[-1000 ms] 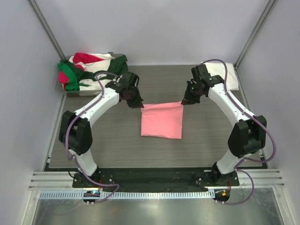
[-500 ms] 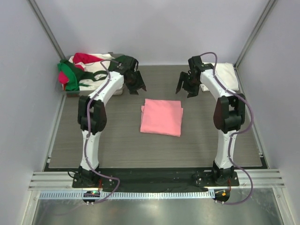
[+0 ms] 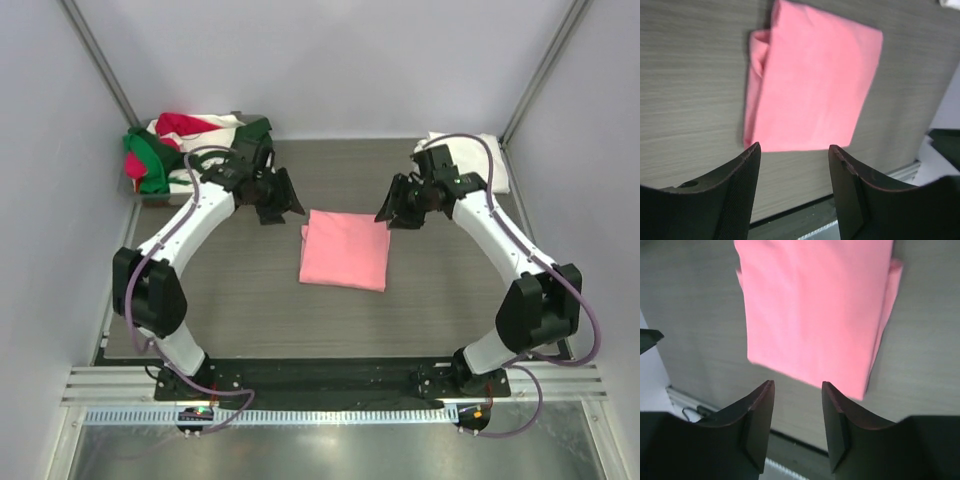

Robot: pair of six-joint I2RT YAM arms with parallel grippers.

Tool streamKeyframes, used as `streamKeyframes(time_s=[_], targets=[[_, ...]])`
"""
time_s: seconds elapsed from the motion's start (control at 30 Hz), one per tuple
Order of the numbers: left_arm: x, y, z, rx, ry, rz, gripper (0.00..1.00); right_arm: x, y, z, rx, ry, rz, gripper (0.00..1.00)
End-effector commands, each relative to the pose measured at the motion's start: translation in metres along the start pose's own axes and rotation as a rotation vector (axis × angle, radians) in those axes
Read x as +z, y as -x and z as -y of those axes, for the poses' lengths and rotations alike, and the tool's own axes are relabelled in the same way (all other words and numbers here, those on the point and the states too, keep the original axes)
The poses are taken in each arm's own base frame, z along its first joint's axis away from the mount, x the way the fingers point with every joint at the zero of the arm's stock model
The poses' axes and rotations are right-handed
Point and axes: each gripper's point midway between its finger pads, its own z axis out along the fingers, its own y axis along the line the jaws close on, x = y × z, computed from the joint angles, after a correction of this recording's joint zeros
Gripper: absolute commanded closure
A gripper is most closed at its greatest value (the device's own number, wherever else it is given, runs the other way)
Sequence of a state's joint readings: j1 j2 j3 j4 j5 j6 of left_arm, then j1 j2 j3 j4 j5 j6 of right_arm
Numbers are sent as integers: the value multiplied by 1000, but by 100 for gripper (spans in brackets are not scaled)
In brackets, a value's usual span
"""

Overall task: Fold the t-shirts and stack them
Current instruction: Fold the tshirt

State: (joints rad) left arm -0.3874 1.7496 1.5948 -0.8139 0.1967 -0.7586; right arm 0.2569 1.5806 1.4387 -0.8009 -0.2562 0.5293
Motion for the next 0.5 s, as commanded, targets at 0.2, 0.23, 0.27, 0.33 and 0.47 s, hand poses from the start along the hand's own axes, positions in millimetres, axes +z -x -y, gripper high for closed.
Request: streamKeyframes(time_s=[0.2,0.23,0.27,0.33,0.47], targets=[[45,-89,32,18,-264,-112,46,62,-111,-15,58,174,-216,82],[49,-96,40,19,-285,-105,47,68,-121,-8,63,159,-237,85],[57,-108,32,11,-264,-123,47,73,-126,-3,66,146,-248,86],[67,-122,30,8,-255,-138,49,84,-143,20,77,80,-278,87],[86,-157,-10,9,-141,-192,52,89,-169,55,73,-17,-300,89]])
